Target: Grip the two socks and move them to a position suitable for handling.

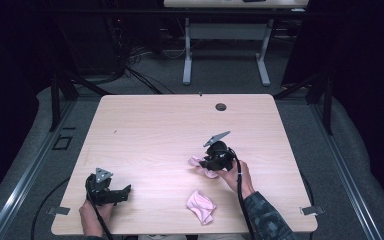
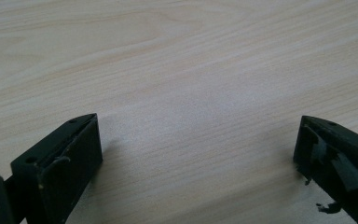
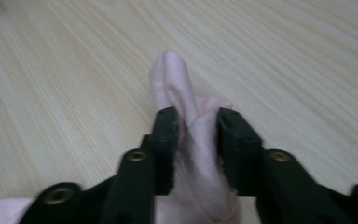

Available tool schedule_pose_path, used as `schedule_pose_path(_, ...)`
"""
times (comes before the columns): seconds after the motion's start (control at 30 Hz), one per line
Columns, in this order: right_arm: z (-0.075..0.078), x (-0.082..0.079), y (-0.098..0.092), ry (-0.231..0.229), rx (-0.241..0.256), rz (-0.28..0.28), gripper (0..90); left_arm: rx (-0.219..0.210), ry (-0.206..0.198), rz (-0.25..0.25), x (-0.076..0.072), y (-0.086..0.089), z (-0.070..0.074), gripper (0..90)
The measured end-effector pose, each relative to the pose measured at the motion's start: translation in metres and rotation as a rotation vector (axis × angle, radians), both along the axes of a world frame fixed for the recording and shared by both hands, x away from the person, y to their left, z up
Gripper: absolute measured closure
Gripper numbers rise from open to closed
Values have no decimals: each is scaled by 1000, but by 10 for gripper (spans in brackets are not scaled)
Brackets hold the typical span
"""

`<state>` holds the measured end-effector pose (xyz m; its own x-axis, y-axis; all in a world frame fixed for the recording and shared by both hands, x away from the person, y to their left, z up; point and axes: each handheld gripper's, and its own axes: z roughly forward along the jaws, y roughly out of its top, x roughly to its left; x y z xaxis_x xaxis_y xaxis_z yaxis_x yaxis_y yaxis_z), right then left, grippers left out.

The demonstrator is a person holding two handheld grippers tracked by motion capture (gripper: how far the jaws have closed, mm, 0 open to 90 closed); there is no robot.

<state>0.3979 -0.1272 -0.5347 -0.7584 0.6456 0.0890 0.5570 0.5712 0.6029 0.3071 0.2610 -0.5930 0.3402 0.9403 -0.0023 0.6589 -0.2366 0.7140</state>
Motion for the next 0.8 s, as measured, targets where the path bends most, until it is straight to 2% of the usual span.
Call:
schedule_pose_path(0.1,-1,1,-4,8,17,-21,401,1,0,0,0,0,0,9)
schedule_pose_path(0.13,-1,1,-4,8,17,-21,401,0,0,0,0,0,0,9)
schedule_pose_path(0.2,4,-3,-13,-2,48,-42,265,0,0,0,0,0,0,8)
schedule_pose_path(0.23,10,-11,-23,-28,80,-65,192,0,0,1,0,0,0,8)
schedule_pose_path(0.27,13,-16,-29,-31,87,-72,158,0,1,1,0,0,0,8)
schedule_pose_path(0.33,14,-19,-34,-35,96,-81,141,2,0,3,0,0,0,7)
schedule_pose_path(0.37,18,-31,-51,-50,133,-113,105,4,0,5,0,0,0,7)
schedule_pose_path(0.4,18,-31,-51,-50,133,-113,105,4,0,5,0,0,0,7)
schedule_pose_path(0.43,18,-39,-62,-56,149,-132,57,5,2,6,0,0,0,7)
schedule_pose_path(0.47,18,-39,-62,-56,149,-132,57,5,2,6,0,0,0,7)
schedule_pose_path(0.53,17,-50,-75,-52,161,-156,29,7,0,17,0,-1,0,7)
schedule_pose_path(0.57,14,-59,-84,-61,166,-171,0,14,2,18,0,-3,2,19)
schedule_pose_path(0.63,8,-70,-94,-63,180,-200,0,17,12,14,-2,-5,4,38)
schedule_pose_path(0.67,8,-70,-94,-63,180,-200,0,17,12,14,-2,-5,4,32)
schedule_pose_path(0.73,2,-79,-104,-64,195,-218,0,1,15,-14,-5,-10,10,27)
schedule_pose_path(0.77,-4,-84,-114,-60,200,-242,0,-5,17,-36,-7,-17,17,16)
schedule_pose_path(0.8,-4,-84,-114,-60,200,-242,0,-5,17,-36,-7,-17,17,19)
